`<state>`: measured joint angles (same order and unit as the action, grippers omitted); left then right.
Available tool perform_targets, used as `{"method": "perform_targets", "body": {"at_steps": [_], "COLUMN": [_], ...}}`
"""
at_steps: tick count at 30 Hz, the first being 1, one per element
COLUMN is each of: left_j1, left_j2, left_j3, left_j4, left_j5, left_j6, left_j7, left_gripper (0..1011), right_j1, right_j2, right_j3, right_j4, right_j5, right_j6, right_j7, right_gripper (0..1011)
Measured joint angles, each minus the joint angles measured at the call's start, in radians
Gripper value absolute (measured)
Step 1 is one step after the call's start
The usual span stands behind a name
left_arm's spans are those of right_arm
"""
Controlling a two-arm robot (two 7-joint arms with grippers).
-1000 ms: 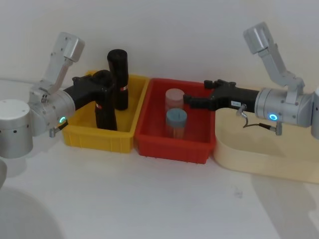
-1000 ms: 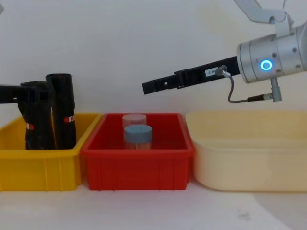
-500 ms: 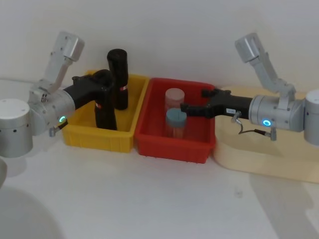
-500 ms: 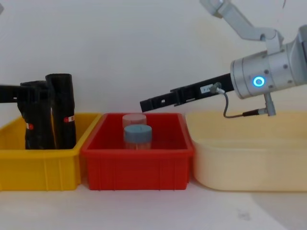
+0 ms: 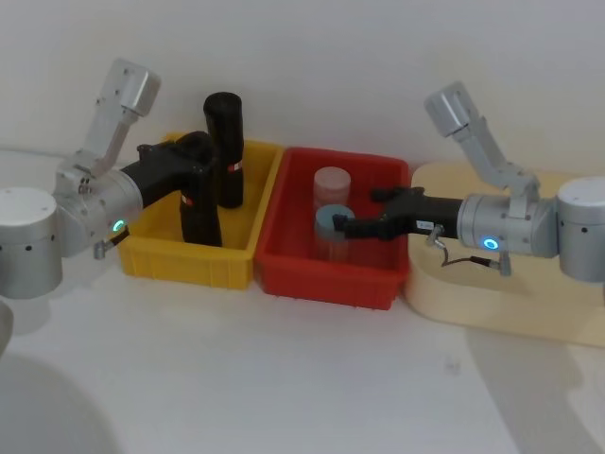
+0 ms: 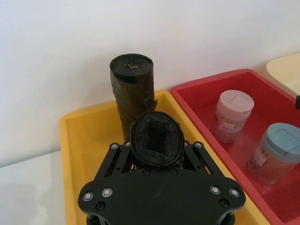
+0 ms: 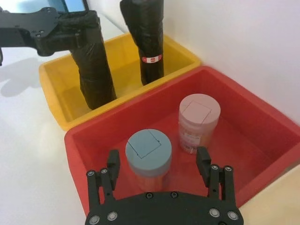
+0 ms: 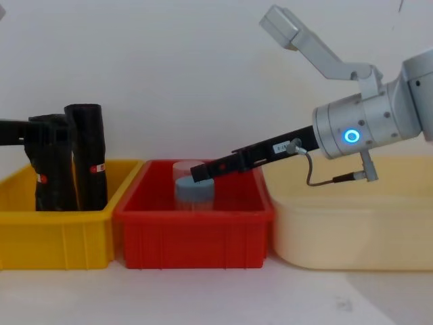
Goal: Pick up the garbage bag with the one hand and transfer it to the other hand.
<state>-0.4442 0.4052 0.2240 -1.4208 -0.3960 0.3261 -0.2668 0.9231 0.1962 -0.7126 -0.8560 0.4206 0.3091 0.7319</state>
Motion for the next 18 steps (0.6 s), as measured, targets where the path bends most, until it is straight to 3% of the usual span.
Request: {"method": "perform_targets", "body": {"at_steps": [18], "left_j1": [0.0], "left_j2": [0.0], "left_j3": [0.0], "left_j4": [0.0], "left_j5": [0.0], "left_j6": [0.0], "left_j7": [0.0], "left_gripper": [363], "right_j1": [0.061], "right_j2": [-0.051], "right_j3": [-0.031], "right_j4": [0.156], "right_j5": [-0.03], "right_j6": [-0.09], "right_j7": [0.112], "right_gripper": [1001]}}
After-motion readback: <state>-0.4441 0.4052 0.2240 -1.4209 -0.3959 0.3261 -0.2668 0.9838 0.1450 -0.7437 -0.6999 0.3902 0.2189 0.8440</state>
